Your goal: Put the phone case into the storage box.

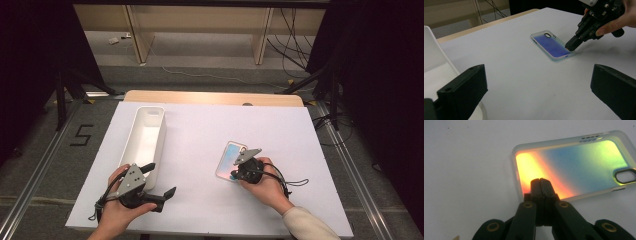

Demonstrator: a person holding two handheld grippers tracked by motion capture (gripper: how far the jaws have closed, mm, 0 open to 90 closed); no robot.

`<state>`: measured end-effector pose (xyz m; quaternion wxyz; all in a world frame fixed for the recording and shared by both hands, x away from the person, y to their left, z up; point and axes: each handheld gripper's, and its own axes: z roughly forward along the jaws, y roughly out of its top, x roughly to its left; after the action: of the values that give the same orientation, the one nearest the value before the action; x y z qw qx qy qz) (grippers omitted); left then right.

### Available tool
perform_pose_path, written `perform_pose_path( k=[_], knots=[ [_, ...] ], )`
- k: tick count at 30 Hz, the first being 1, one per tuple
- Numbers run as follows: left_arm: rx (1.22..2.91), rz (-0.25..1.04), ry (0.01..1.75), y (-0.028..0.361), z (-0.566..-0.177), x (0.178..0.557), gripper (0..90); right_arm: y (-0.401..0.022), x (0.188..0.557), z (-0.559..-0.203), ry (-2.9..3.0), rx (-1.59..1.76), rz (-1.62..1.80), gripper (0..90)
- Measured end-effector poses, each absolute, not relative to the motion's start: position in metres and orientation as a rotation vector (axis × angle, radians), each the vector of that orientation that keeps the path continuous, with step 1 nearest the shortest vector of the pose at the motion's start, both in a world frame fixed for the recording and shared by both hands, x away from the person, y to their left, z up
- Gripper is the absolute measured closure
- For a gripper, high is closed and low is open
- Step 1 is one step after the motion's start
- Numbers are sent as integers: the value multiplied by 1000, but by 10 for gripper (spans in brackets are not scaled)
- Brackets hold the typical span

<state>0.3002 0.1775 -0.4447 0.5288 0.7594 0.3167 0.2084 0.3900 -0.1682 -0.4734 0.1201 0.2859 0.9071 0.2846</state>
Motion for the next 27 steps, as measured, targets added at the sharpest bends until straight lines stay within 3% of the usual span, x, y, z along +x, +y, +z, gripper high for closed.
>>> perform_pose_path(
  k=[27],
  knots=[
    [1821, 500, 756, 178, -444, 300, 4, -178, 395, -473, 2645, 858, 787, 900]
  ],
)
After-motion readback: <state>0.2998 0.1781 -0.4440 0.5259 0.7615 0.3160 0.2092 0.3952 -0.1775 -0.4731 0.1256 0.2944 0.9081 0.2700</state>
